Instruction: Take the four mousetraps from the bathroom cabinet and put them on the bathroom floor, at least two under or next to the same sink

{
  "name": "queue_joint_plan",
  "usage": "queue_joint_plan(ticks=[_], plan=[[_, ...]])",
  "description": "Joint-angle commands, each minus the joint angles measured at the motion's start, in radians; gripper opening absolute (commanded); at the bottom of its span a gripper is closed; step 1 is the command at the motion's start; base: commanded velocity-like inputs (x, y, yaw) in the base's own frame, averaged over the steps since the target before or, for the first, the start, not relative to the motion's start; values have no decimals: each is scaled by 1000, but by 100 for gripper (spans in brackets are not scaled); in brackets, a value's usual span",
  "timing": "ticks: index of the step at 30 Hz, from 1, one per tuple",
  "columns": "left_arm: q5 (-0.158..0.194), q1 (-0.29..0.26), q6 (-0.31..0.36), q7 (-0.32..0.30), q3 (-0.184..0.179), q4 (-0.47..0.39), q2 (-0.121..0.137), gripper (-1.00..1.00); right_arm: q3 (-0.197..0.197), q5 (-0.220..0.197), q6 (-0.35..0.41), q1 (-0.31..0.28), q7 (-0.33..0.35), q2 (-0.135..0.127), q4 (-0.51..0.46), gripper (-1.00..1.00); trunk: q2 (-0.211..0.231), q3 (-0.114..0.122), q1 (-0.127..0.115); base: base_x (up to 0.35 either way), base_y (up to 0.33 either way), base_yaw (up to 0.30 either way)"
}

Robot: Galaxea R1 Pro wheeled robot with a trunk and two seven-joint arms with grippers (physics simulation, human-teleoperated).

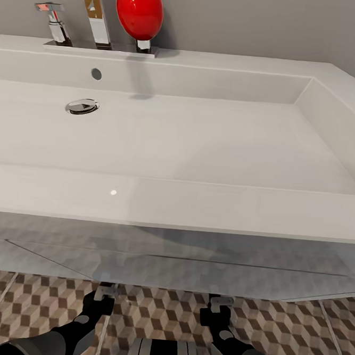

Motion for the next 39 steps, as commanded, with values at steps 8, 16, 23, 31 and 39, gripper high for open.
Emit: queue_joint_plan(ticks=[8, 16, 23, 31, 39], plan=[[1, 0, 61, 8, -11, -3, 2, -100, 2, 15, 8, -1, -8, 0, 3, -100, 0, -1, 0, 0, 0, 0], [1, 0, 70, 7, -11, -4, 3, -100, 3, 18, 30, -1, -8, 0, 3, -100, 0, -1, 0, 0, 0, 0], [0, 0, 70, 7, -11, -5, 3, -100, 3, 20, 43, -1, -7, 0, 3, -100, 0, -1, 0, 0, 0, 0], [0, 0, 73, 8, -11, -5, 3, -100, 3, 20, 46, -1, -8, 0, 3, -100, 0, -1, 0, 0, 0, 0], [1, 0, 77, 7, -11, -6, 3, -100, 3, 20, 47, -1, -8, 0, 3, -100, 0, -1, 0, 0, 0, 0]])
